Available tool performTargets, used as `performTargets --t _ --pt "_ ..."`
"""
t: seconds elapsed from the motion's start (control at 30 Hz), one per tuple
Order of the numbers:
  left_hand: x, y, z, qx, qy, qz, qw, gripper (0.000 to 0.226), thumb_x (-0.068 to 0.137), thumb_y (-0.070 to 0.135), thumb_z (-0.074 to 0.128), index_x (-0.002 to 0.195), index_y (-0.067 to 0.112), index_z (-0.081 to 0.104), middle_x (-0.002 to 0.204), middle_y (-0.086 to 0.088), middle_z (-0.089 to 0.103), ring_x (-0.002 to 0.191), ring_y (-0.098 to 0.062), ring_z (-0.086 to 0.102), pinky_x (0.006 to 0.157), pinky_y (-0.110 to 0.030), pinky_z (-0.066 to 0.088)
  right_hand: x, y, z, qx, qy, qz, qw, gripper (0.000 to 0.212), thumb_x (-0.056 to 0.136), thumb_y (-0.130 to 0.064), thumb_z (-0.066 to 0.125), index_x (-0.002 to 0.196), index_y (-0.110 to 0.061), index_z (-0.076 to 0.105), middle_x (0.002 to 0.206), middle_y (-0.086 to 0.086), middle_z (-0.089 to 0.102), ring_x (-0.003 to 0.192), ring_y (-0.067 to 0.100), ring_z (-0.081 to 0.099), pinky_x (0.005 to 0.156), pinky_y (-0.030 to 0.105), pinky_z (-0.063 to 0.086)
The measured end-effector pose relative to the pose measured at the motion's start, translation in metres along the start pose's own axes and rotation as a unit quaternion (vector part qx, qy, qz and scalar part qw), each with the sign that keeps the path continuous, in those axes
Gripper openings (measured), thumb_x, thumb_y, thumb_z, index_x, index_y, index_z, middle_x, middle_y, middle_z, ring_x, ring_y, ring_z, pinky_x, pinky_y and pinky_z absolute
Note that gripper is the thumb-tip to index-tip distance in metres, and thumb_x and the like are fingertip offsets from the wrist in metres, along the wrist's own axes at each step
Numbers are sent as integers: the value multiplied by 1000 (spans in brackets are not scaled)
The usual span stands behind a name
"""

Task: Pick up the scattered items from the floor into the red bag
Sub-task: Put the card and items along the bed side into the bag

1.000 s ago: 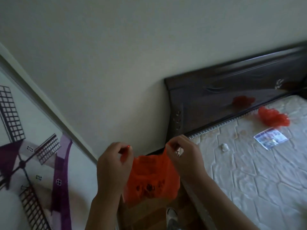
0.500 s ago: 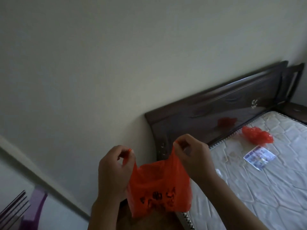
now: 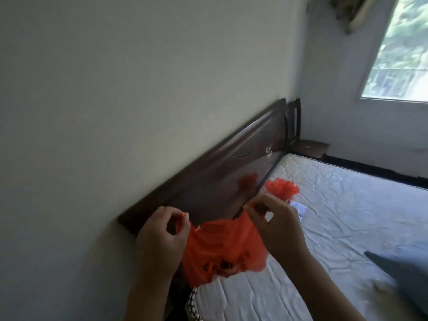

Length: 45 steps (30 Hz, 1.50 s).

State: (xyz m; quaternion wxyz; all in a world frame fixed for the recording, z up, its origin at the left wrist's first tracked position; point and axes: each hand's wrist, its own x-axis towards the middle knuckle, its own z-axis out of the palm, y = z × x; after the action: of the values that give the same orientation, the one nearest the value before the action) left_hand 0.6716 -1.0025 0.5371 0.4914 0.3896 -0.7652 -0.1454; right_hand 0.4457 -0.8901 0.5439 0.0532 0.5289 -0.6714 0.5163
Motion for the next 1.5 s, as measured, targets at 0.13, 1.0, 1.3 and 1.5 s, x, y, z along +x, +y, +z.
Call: performTargets --t 0.13,1.0,1.3,1.5 --pt "34 6 38 -44 -67 72 994 13 89 16 78 83 21 67 80 11 63 73 -12 64 68 -41 56 -7 10 -26 -61 72 53 994 13 85 -13 83 86 -24 75 81 -16 70 75 6 66 71 28 54" --pt "-42 143 91 -387 -386 282 788 23 80 9 86 75 24 70 76 17 67 76 -3 67 70 -36 57 -223 -143 -139 -359 414 316 775 16 86 -16 84 82 -28 74 75 -15 70 74 5 67 69 21 51" --pt "-94 235 94 -439 -428 329 718 13 85 22 81 79 28 71 77 19 69 73 -2 69 69 -36 59 -276 -170 -199 -390 456 331 728 10 89 -19 79 87 -27 74 76 -16 69 76 5 67 70 28 56" --pt "-129 304 90 -463 -427 371 682 24 81 9 86 78 27 71 76 19 68 73 -3 68 68 -35 59 -309 -175 -254 -417 483 320 700 11 88 -17 81 88 -26 75 77 -18 70 78 3 68 68 24 57"
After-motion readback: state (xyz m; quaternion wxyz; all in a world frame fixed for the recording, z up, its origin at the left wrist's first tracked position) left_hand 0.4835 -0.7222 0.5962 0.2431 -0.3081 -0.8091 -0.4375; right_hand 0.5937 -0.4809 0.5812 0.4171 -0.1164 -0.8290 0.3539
